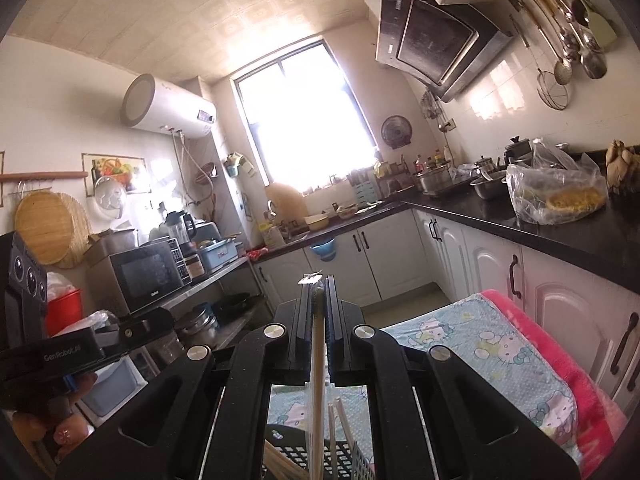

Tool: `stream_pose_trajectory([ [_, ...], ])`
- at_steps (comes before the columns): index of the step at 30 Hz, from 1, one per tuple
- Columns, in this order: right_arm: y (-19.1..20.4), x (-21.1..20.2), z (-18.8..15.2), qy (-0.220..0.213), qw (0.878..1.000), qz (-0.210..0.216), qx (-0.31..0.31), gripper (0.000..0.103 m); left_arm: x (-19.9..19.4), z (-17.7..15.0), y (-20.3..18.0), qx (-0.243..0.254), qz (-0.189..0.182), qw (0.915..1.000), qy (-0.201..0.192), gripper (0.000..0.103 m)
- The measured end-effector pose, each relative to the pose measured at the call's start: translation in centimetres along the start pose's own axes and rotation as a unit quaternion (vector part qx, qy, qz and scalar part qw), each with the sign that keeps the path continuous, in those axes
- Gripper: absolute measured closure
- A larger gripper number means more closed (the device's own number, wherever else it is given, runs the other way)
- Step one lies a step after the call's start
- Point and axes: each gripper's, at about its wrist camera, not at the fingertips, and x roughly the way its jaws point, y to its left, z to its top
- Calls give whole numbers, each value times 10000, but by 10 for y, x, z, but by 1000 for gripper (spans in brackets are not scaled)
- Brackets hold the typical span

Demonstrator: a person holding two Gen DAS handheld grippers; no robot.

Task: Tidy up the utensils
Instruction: 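Lower the left tool's chopstick into the caddy and open while the right tool does likewise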

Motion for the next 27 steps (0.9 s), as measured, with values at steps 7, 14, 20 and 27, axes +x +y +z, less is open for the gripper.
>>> stream_pose_trajectory([
  [7,-7,5,-13,-217,9997,-113,-92,97,11,-8,10,-117,50,9998,123,103],
  [14,-11,16,-30,-53,9998,-138,-129,97,18,-16,17,-177,92,9995,235,103],
  [20,-15,23,-47,146,9996,-214,-118,97,30,-30,25,-327,90,9985,435,103],
  [27,-19,23,-57,286,9992,-262,-48,97,37,-43,39,-525,158,9968,581,103],
])
